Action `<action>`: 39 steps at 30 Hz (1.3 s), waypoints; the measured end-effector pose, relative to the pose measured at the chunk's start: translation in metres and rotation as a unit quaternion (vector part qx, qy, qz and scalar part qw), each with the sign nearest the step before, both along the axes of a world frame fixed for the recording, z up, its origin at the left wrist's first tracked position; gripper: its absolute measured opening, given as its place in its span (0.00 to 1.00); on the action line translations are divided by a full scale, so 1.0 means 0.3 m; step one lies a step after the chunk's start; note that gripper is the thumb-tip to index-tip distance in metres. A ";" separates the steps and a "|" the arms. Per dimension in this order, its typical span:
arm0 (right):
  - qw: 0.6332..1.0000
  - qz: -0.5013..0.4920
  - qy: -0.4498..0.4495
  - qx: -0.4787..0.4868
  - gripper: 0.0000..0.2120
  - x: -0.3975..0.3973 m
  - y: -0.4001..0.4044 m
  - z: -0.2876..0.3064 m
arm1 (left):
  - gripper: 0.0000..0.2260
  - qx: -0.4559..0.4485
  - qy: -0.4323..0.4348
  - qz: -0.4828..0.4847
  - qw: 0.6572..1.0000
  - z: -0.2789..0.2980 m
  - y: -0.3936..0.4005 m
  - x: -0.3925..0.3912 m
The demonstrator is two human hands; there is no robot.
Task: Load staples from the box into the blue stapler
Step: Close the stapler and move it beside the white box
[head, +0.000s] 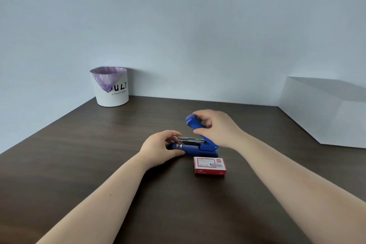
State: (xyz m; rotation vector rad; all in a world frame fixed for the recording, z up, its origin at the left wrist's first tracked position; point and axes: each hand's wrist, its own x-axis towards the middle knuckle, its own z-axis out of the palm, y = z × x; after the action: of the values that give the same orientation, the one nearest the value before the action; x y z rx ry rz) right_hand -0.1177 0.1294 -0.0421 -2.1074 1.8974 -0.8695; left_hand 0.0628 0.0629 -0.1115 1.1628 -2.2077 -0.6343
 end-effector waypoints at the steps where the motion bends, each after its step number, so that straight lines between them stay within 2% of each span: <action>1: 0.999 0.007 0.037 0.012 0.19 0.012 -0.006 -0.013 | 0.24 0.001 -0.001 0.000 1.000 -0.001 -0.001 0.000; 5: 0.992 0.009 0.113 0.057 0.17 0.019 -0.012 -0.067 | 0.25 -0.002 0.005 -0.005 1.000 -0.003 -0.004 0.001; 10: 0.989 -0.012 0.130 0.076 0.18 -0.026 0.005 -0.082 | 0.25 0.012 0.015 -0.008 1.000 -0.002 -0.008 0.002; 15: 0.985 -0.064 0.135 0.086 0.17 -0.084 0.031 -0.108 | 0.26 0.012 -0.014 -0.005 1.000 -0.007 -0.001 0.006; 20: 0.991 -0.057 0.109 0.056 0.14 -0.086 0.046 -0.129 | 0.29 0.073 -0.004 -0.044 0.996 0.002 -0.006 0.037; 23: 0.993 -0.043 0.100 0.037 0.13 -0.078 0.047 -0.122 | 0.27 0.117 0.035 -0.049 0.991 0.011 -0.006 0.050; 26: 0.994 -0.043 0.096 0.028 0.14 -0.076 0.043 -0.123 | 0.19 0.117 0.064 0.018 0.991 0.009 -0.014 0.058; 30: 0.994 -0.063 0.089 0.027 0.14 -0.103 0.046 -0.138 | 0.04 0.032 0.013 0.123 0.992 0.009 -0.032 0.037; 35: 0.992 -0.102 0.068 0.024 0.13 -0.180 0.056 -0.150 | 0.12 -0.006 -0.071 0.137 0.988 0.030 -0.072 -0.077; 39: 0.988 -0.144 0.060 0.006 0.11 -0.271 0.058 -0.170 | 0.10 -0.015 -0.103 0.114 0.988 0.049 -0.146 -0.221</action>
State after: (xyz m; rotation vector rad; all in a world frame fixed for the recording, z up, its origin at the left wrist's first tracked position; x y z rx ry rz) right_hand -0.1991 0.1468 -0.0932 -1.9481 2.3039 -0.7942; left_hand -0.0036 0.0192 -0.0969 1.4976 -2.1962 -0.3989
